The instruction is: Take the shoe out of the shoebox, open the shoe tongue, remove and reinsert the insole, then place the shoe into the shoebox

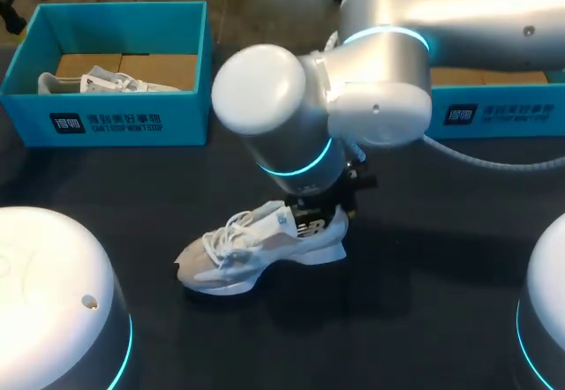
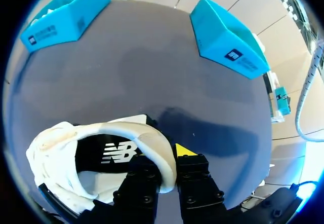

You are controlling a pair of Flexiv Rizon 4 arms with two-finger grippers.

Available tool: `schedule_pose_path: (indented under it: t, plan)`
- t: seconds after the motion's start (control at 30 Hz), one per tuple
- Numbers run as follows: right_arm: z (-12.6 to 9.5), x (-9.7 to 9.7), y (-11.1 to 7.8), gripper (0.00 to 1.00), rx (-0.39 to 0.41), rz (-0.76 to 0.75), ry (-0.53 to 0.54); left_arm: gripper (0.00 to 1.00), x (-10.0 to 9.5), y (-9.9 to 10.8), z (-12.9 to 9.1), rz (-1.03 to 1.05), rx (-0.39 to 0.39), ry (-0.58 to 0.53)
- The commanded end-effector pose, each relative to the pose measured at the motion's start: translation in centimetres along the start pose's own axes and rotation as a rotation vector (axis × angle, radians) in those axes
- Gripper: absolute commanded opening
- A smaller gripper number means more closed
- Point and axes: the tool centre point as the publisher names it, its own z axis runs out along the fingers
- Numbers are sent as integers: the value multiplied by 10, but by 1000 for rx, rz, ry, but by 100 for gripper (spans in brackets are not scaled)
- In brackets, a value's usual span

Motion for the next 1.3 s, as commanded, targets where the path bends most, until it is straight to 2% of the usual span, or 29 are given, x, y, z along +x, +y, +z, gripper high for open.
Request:
schedule_pose_path:
  t: [0.03, 0.4, 0.43, 0.47, 0.53, 0.73, 0.77, 0.8, 0.83, 1.13, 1.3]
  plan:
    - [16, 1, -6, 0, -23, 28, 12, 100, 0, 0, 0, 1, -1, 2]
    - [37, 9, -1, 0, -30, 28, 13, 100, 0, 0, 0, 1, -1, 2]
    - [38, 9, 0, 2, -29, 26, 16, 100, 0, 0, 0, 1, -1, 2]
    - [39, 9, 0, 17, -27, 26, 27, 100, 0, 0, 0, 1, -1, 2]
    - [40, 8, 1, 31, -22, 37, 49, 100, 0, 0, 0, 1, -1, 2]
    - [37, 6, 3, 49, -24, 37, 74, 100, 0, 0, 0, 1, -1, 2]
    - [33, 5, 3, 65, -26, 36, 75, 100, 0, 0, 0, 1, -1, 2]
    - [29, 3, 4, 91, -39, 33, 86, 100, 0, 0, 0, 1, -1, 2]
    - [24, 2, 4, 100, -42, 31, 85, 100, 0, 0, 0, 1, -1, 2]
    - [-19, -22, 10, 100, -88, -95, 170, 100, 0, 0, 0, 1, -1, 2]
    - [-32, -28, 14, 100, -145, -329, 239, 100, 0, 0, 0, 1, -1, 2]
